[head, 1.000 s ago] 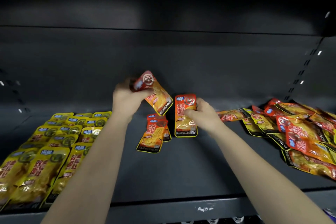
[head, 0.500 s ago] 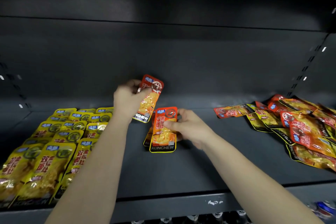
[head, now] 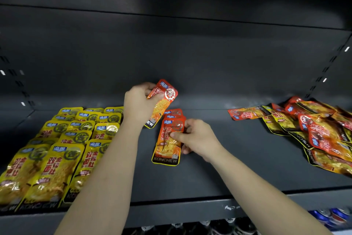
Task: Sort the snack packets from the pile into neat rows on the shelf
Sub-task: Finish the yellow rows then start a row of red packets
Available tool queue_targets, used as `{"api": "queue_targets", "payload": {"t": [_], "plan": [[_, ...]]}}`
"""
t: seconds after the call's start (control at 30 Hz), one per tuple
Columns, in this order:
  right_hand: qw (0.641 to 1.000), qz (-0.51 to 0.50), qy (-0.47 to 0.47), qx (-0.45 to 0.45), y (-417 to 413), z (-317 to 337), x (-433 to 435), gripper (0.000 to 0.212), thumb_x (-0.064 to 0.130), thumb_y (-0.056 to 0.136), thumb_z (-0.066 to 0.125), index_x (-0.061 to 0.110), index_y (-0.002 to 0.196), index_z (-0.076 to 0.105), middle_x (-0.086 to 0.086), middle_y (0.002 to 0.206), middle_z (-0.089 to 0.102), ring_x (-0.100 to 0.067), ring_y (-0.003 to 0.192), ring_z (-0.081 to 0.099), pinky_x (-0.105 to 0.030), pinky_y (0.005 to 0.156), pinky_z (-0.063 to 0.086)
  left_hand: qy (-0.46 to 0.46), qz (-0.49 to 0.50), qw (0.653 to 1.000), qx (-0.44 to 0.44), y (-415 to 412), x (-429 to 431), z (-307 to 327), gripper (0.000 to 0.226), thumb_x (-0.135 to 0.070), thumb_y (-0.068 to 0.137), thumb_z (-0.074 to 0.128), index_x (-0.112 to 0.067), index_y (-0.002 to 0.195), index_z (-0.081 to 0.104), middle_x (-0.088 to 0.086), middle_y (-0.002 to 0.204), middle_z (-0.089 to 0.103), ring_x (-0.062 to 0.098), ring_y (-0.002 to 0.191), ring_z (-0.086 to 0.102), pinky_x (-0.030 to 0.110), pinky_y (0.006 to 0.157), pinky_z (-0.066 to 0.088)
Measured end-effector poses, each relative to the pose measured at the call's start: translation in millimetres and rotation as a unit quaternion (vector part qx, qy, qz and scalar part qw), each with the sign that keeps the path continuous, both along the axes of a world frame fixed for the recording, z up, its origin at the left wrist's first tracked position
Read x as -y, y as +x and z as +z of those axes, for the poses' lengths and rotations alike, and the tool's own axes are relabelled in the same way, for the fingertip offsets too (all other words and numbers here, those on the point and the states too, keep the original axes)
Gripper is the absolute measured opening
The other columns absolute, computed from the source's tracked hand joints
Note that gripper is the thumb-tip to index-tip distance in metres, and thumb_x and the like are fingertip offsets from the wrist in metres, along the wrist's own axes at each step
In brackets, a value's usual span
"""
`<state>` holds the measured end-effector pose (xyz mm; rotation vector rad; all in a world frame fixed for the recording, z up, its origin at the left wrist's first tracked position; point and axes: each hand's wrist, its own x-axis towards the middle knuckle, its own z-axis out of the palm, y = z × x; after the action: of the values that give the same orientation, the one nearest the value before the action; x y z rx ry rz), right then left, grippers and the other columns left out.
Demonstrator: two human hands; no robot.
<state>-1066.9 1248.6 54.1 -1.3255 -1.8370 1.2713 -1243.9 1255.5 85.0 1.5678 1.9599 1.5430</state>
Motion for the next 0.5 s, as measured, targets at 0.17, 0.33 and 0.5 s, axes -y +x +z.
{"api": "queue_targets", "payload": {"t": [0.17,0.33,0.5], "plan": [[0.999,-0.021,0.028,0.039,0.3,1.8,1.2,0.028,0.028,0.077,0.080,0.015,0.087,0.057,-0.003,0.074,0.070,-0.015,0.042,0.060,-0.025,0.045,0.049,-0.017,0.012,0.999,-0.030,2.5,1.3,0.6,0.026,-0.030,0.083,0.072,-0.016,0.105,0.068,-0.006,0.085,0.067,0.016,0.082,0.066,0.030,0.074,0.052],[0.994,-0.040,0.062,0.079,-3.0,4.1,4.1,0.047,0.030,0.074,0.082,0.016,0.104,0.048,0.001,0.078,0.063,-0.015,0.041,0.060,-0.024,0.043,0.049,-0.042,0.046,0.995,-0.079,4.6,2.7,-0.1,0.029,-0.033,0.084,0.071,-0.019,0.109,0.068,0.000,0.099,0.072,0.021,0.091,0.066,0.033,0.076,0.053],[0.993,-0.052,0.064,0.083,-3.3,4.3,3.4,0.054,0.029,0.071,0.084,0.020,0.106,0.044,-0.004,0.088,0.065,-0.015,0.041,0.061,-0.023,0.042,0.047,-0.117,0.098,0.975,-0.162,8.3,4.1,-2.8,0.020,-0.035,0.083,0.070,-0.026,0.101,0.067,-0.001,0.098,0.072,0.023,0.091,0.065,0.029,0.064,0.045]]}}
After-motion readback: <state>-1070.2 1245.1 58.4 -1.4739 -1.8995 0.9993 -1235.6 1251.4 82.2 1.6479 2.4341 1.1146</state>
